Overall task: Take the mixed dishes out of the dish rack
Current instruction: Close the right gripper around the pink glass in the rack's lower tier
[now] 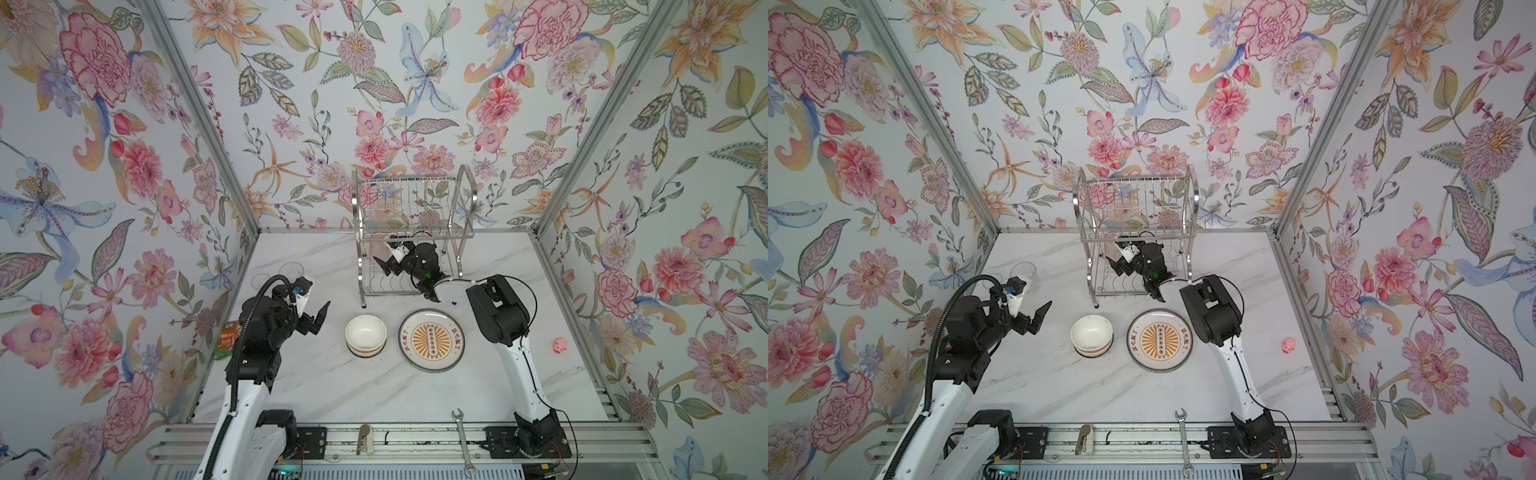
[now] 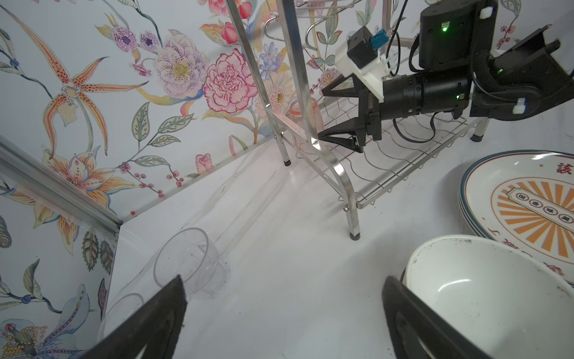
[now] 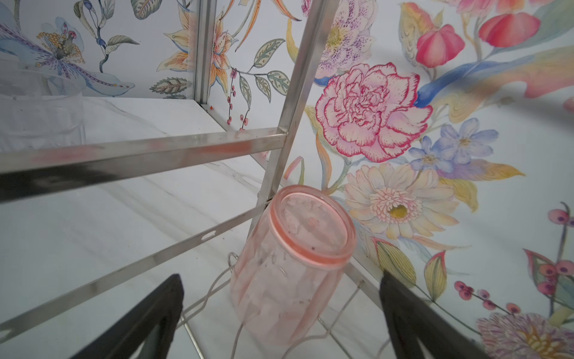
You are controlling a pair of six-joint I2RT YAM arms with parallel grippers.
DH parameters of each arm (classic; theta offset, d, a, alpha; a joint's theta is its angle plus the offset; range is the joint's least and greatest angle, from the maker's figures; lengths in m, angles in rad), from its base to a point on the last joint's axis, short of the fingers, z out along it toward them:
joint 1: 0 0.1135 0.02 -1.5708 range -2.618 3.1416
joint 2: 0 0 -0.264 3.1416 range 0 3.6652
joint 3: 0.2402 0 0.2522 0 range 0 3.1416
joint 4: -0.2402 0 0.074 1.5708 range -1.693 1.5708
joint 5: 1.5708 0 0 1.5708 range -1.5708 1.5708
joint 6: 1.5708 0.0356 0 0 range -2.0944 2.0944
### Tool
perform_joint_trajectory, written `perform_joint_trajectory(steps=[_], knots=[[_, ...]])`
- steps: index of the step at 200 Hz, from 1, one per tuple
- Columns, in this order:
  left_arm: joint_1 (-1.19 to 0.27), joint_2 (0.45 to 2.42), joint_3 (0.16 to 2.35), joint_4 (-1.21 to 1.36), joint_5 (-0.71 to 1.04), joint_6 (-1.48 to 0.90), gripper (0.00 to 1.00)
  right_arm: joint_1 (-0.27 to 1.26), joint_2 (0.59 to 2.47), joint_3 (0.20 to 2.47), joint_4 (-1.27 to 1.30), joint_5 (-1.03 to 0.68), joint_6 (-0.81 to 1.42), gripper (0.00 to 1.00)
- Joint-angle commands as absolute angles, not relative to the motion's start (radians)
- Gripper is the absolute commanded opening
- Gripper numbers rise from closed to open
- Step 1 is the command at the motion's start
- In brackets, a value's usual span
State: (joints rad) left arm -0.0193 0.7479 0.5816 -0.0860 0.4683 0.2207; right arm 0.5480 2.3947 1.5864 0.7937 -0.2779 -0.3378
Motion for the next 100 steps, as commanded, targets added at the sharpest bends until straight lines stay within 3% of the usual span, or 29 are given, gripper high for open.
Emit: perform_joint_trajectory(steps=[1,100], knots=[[-0.026,0.740,0.611,-0.104,0.494,0.242,0.99,0.545,2.435,1.648,0.742,-0.296,-0.350,0.99],[-0.026,0.765,0.587,-0.102,0.509,0.278,0.99,0.546,2.557,1.893,0.576,-0.340,-0.384,0.99]])
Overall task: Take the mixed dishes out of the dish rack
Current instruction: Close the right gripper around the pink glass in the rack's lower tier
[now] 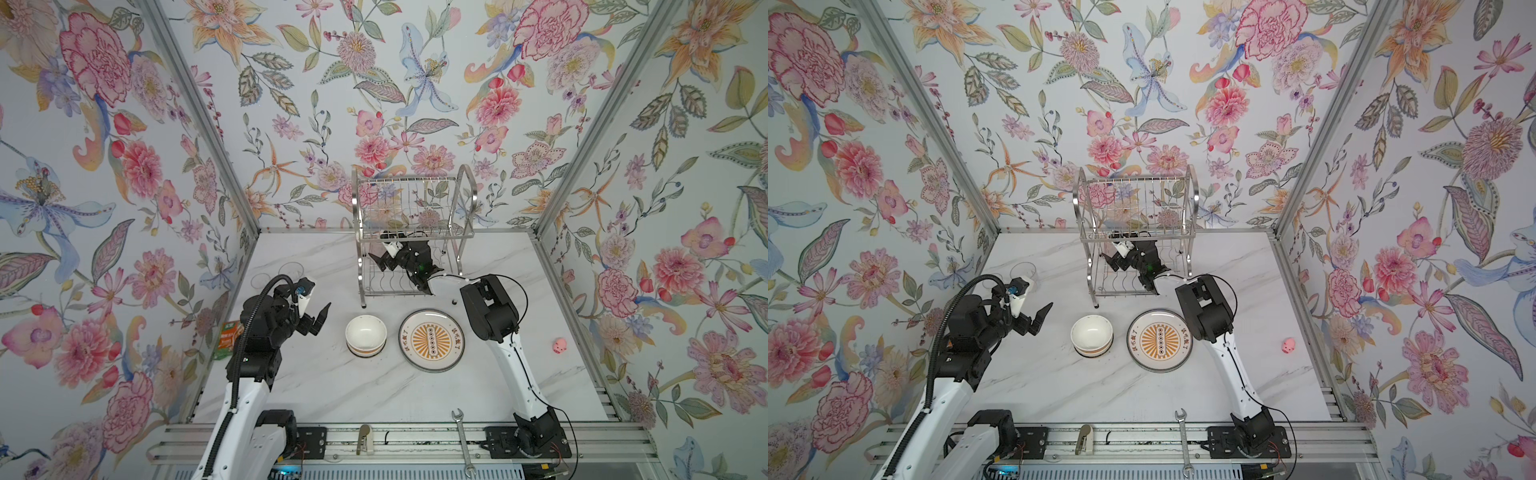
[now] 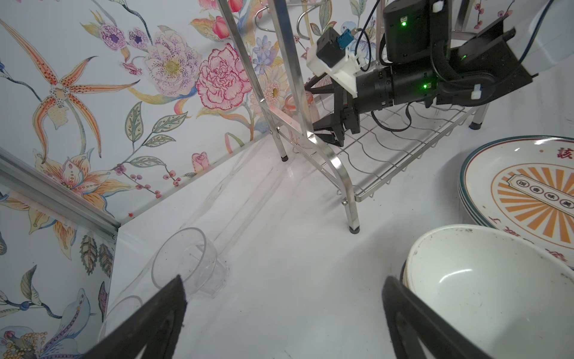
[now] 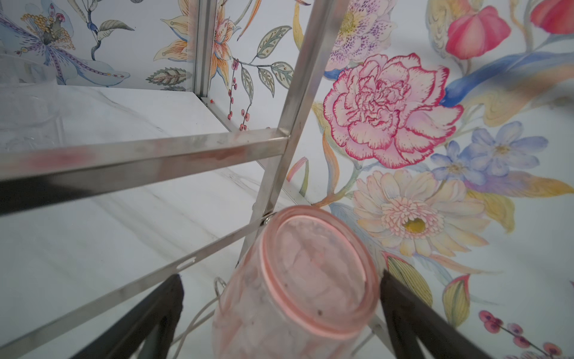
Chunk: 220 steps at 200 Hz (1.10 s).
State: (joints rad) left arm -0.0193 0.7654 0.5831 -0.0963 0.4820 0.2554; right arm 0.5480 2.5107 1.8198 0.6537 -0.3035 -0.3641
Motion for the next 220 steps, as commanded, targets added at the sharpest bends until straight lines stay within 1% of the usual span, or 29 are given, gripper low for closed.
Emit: perform_joint_trajectory(steps=[1,30,62,111,129,151,190,220], knots=[[-0.026,0.766,0.587,-0.102,0.509,0.280,0.99,0.546,2.559,1.896,0.574,-0.341,-0.385,0.99],[-0.026,0.762,0.586,-0.117,0.506,0.289,0.99,0.546,2.588,1.952,0.545,-0.349,-0.388,0.99],[-0.026,0.758,0.570,-0.105,0.506,0.280,0.99,0.546,2.589,1.958,0.542,-0.394,-0.384,0.99],[-0.026,0.781,0.556,-0.085,0.509,0.285,0.99,0.543,2.582,1.943,0.549,-0.448,-0.379,0.93],[-0.026,0.787,0.556,-0.071,0.515,0.280,0.99,0.540,2.587,1.957,0.535,-0.459,-0.379,0.86],[-0.026,0.795,0.559,-0.063,0.522,0.272,0.99,0.534,2.583,1.957,0.534,-0.471,-0.369,0.82],[-0.026,0.789,0.556,-0.055,0.520,0.252,1.00,0.523,2.618,2.009,0.529,-0.497,-0.352,0.81],[-0.026,0.782,0.558,-0.065,0.510,0.257,0.99,0.522,2.648,2.074,0.502,-0.497,-0.349,0.84]])
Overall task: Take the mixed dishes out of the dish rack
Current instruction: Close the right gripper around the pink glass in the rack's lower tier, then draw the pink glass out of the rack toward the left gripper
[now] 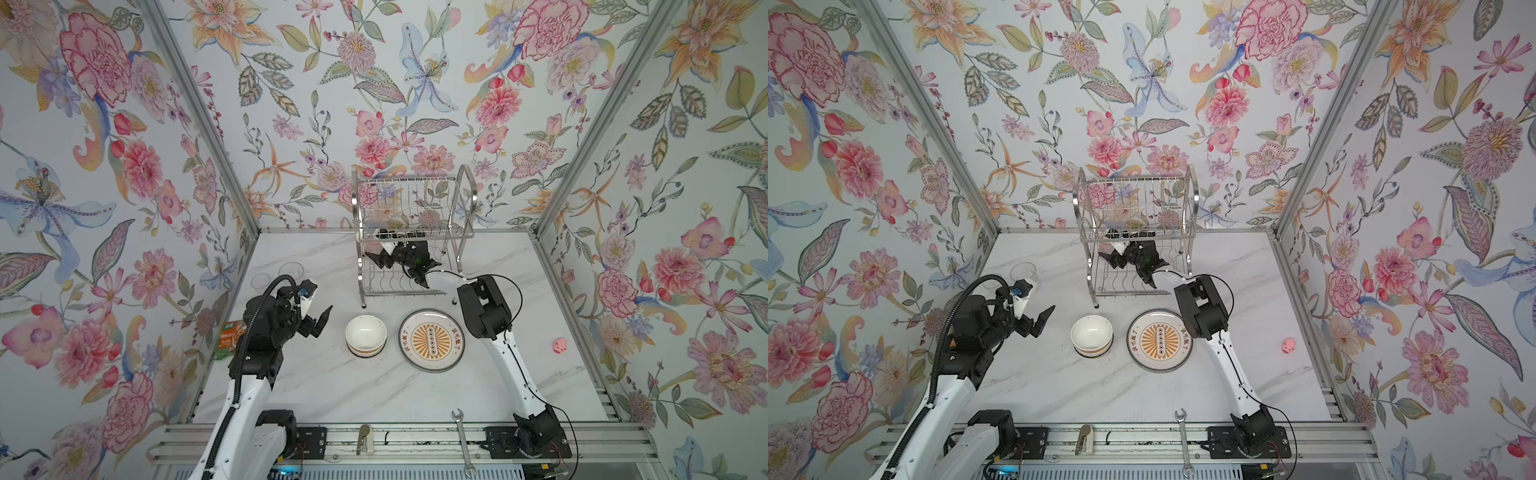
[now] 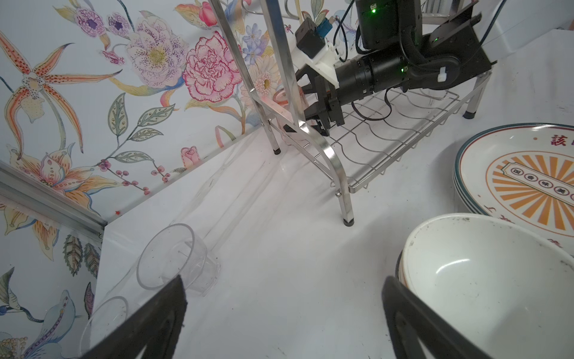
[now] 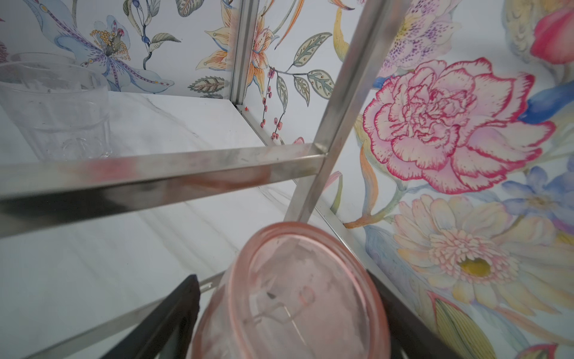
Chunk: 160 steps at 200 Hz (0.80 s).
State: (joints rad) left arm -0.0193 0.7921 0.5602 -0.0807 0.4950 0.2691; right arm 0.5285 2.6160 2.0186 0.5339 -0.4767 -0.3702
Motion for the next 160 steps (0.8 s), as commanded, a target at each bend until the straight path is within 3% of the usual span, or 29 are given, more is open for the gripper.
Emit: perform_joint_trajectory(steps=[1,29,71,126,160], knots=[[-0.026,0.782,0.558,-0.066,0.510,0.257,0.99,0.522,2.649,2.076,0.501,-0.497,-0.350,0.84],[-0.026,0.788,0.571,-0.080,0.508,0.258,0.99,0.522,2.674,2.119,0.480,-0.503,-0.346,0.80],[-0.027,0.785,0.611,-0.126,0.499,0.270,0.99,0.522,2.667,2.100,0.530,-0.525,-0.284,0.64],[-0.028,0.756,0.595,-0.067,0.515,0.201,0.99,0.525,2.574,1.907,0.725,-0.495,-0.245,0.48],[-0.027,0.764,0.605,-0.042,0.516,0.182,0.99,0.526,2.510,1.785,0.850,-0.500,-0.222,0.31]])
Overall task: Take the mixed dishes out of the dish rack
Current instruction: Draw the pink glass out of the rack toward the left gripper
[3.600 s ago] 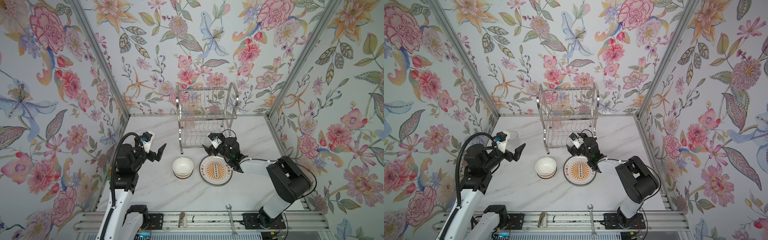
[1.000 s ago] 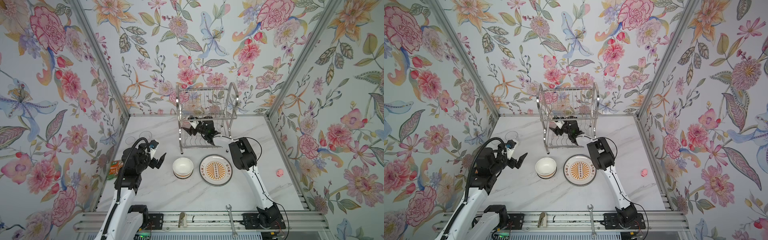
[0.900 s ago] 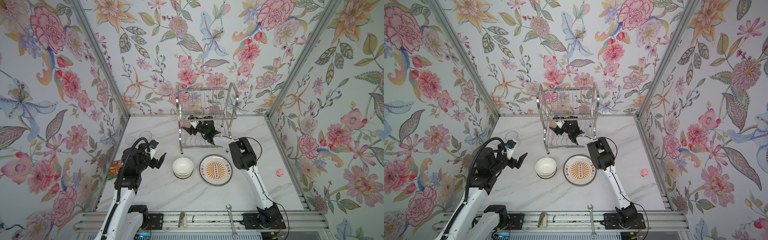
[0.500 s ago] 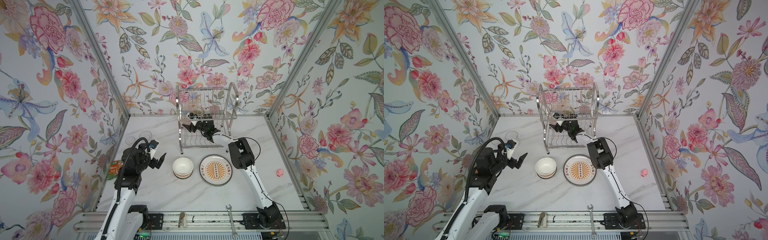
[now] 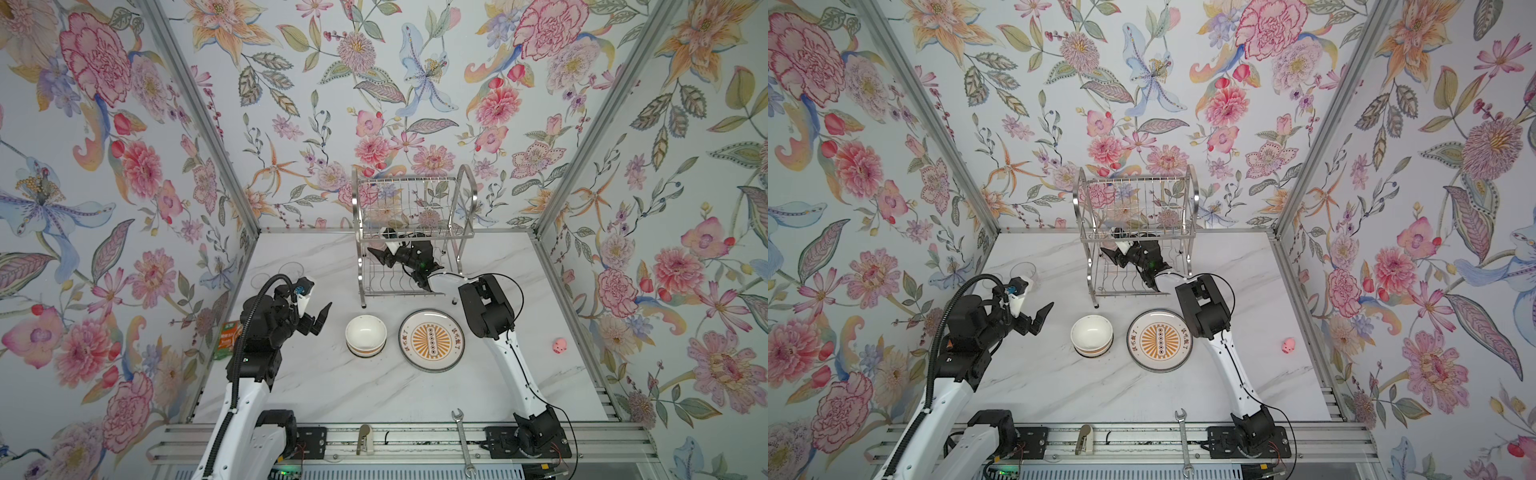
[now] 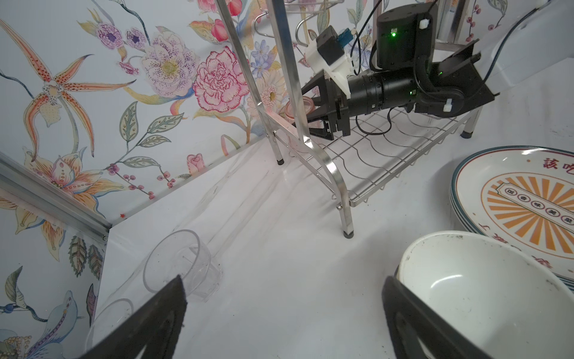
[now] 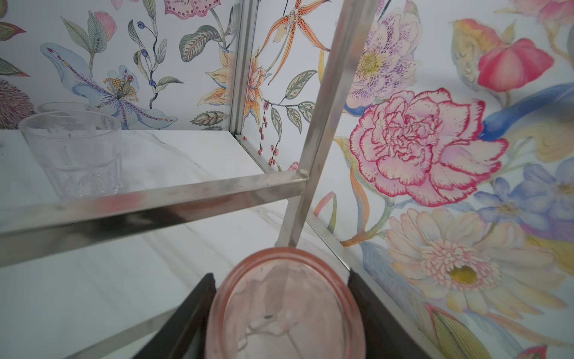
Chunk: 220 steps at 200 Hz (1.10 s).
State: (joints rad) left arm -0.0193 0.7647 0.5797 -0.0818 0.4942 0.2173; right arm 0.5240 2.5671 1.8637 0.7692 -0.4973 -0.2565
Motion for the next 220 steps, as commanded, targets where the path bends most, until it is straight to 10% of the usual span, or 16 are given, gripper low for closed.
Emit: perform_joint_trajectory(steps=[1,59,220], knots=[[-0.028,0.763,0.605,-0.041,0.517,0.180,0.99,0.526,2.508,1.782,0.852,-0.500,-0.222,0.31],[-0.028,0.748,0.600,0.011,0.531,0.134,0.99,0.526,2.389,1.620,0.980,-0.491,-0.204,0.00],[-0.033,0.732,0.614,0.074,0.550,0.064,0.99,0.549,2.033,1.143,1.227,-0.467,-0.169,0.00]])
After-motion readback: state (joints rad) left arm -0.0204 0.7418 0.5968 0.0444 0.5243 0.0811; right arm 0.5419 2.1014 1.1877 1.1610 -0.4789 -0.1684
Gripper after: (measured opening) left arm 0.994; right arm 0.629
